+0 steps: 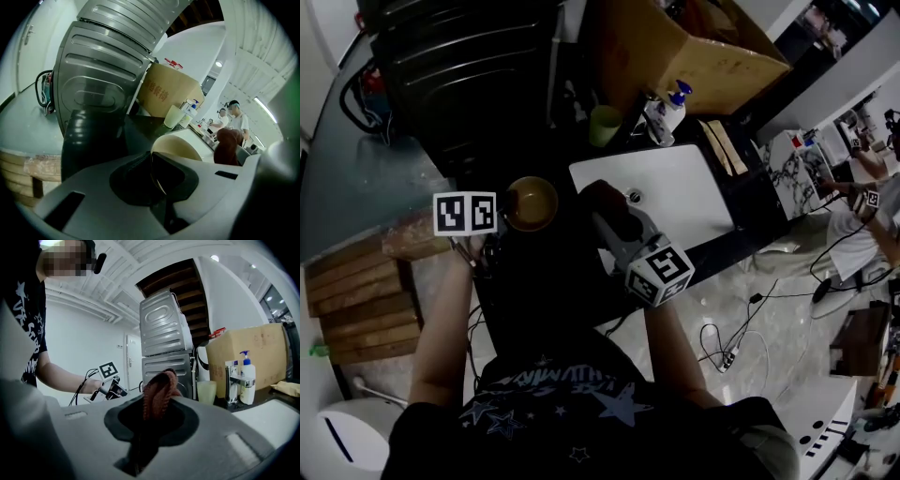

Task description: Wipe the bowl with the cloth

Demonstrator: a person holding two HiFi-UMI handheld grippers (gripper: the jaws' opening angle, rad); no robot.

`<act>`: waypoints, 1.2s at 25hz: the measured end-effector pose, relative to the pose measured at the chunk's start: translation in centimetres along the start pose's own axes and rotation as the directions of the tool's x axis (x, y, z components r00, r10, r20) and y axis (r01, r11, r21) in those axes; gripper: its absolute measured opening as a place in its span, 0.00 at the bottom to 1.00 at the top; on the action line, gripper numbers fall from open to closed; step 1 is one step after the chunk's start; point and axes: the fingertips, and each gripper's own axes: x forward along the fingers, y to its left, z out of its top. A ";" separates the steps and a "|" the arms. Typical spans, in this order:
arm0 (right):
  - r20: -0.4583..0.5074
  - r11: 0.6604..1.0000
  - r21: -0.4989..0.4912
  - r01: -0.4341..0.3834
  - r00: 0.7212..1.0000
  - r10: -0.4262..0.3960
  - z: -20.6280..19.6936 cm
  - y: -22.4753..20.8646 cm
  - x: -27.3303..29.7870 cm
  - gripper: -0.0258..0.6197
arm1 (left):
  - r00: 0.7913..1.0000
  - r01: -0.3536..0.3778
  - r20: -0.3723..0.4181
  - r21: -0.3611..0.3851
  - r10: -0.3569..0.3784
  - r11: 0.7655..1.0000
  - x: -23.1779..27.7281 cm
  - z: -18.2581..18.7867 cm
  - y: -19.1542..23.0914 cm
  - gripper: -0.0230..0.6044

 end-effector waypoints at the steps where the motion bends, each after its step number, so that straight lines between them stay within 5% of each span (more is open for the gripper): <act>1: -0.005 1.000 0.002 0.003 1.000 -0.003 -0.2 -0.3 0.0 0.13 | 1.000 -0.002 -0.003 -0.006 0.002 1.000 0.6 0.3 -0.2 0.07; 11: -0.021 0.999 0.038 0.010 1.000 -0.010 -1.3 -3.3 0.4 0.13 | 0.998 -0.001 -0.059 -0.021 0.000 1.000 4.4 1.5 -1.1 0.07; 22: -0.020 0.995 0.066 -0.074 0.997 0.075 -1.3 -3.9 2.2 0.13 | 0.998 -0.034 -0.051 0.025 0.035 0.999 4.6 1.9 -1.3 0.07; 25: -0.010 0.992 0.057 -0.113 0.993 0.114 -1.2 -3.8 2.6 0.13 | 0.998 -0.033 -0.045 0.029 0.035 0.999 4.7 1.7 -1.3 0.22; 30: -0.009 0.992 0.051 -0.119 0.993 0.120 -1.1 -4.0 2.8 0.13 | 0.998 -0.069 -0.001 0.050 0.069 0.996 3.5 1.7 -1.1 0.22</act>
